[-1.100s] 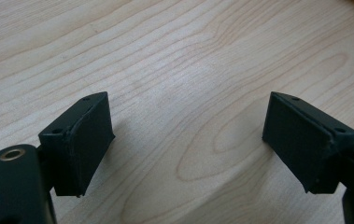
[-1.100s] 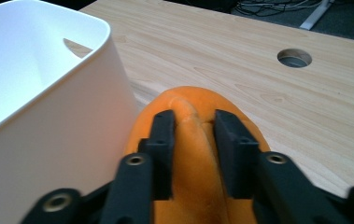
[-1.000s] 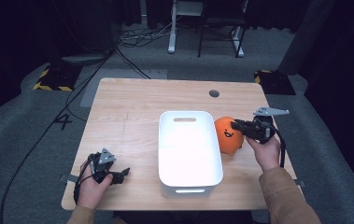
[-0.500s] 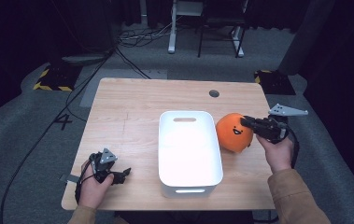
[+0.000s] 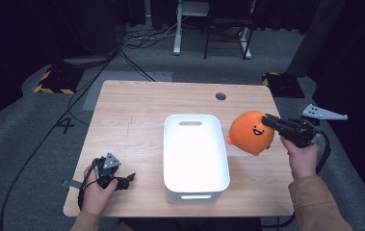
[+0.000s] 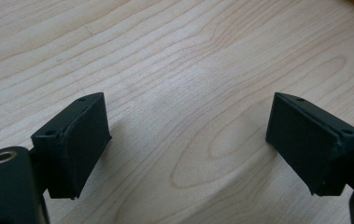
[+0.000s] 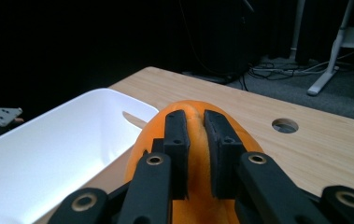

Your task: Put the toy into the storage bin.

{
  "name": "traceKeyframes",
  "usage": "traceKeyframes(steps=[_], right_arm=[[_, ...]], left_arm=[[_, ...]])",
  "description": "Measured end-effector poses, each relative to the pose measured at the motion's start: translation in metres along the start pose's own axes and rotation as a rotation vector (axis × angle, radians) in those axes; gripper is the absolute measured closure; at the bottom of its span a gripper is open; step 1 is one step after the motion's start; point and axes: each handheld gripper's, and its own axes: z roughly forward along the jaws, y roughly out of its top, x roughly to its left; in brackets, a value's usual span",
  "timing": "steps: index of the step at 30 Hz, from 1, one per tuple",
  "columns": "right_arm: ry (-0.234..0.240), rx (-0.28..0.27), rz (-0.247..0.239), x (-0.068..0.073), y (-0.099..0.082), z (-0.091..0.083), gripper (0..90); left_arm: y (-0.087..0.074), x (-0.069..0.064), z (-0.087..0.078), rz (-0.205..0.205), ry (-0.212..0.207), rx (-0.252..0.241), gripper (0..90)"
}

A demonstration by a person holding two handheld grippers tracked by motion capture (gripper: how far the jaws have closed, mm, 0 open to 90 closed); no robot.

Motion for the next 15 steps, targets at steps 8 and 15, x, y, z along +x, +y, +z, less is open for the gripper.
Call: traceKeyframes(steps=[8,15], right_arm=[[0.025,-0.05,0.007,-0.001,0.008,-0.01,80.4],[0.017,-0.049,-0.006,0.001,0.014,-0.013,80.9]], left_arm=[[0.0,0.0,0.0,-0.002,-0.002,0.0,13.6],[0.0,0.0,0.0,-0.001,-0.002,0.004,14.0]])
